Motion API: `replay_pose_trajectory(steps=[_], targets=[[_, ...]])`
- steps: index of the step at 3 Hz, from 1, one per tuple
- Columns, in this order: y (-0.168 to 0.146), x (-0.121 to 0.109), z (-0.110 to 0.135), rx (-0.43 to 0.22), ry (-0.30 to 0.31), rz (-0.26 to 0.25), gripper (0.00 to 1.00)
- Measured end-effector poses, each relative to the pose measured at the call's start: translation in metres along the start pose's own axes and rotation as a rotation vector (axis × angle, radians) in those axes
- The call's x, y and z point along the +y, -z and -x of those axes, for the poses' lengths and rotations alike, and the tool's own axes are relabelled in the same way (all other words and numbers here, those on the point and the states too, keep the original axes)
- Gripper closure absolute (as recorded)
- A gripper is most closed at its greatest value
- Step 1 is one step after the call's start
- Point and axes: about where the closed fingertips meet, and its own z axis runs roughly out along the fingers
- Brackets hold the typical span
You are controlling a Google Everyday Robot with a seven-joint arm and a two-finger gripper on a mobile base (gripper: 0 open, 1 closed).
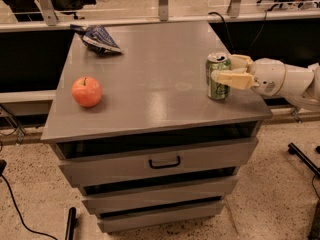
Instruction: Place green can upright
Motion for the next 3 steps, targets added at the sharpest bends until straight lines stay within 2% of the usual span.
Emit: replay_pose_trajectory(steps=[1,2,3], targets=[[0.006,0.001,-0.004,0.006,-0.010,-0.012,0.13],[0.019,0.003,-0.002,0.023,-0.007,-0.034,0.00],[0.036,0.007,0.007,0.076,0.010,-0.057,0.00]])
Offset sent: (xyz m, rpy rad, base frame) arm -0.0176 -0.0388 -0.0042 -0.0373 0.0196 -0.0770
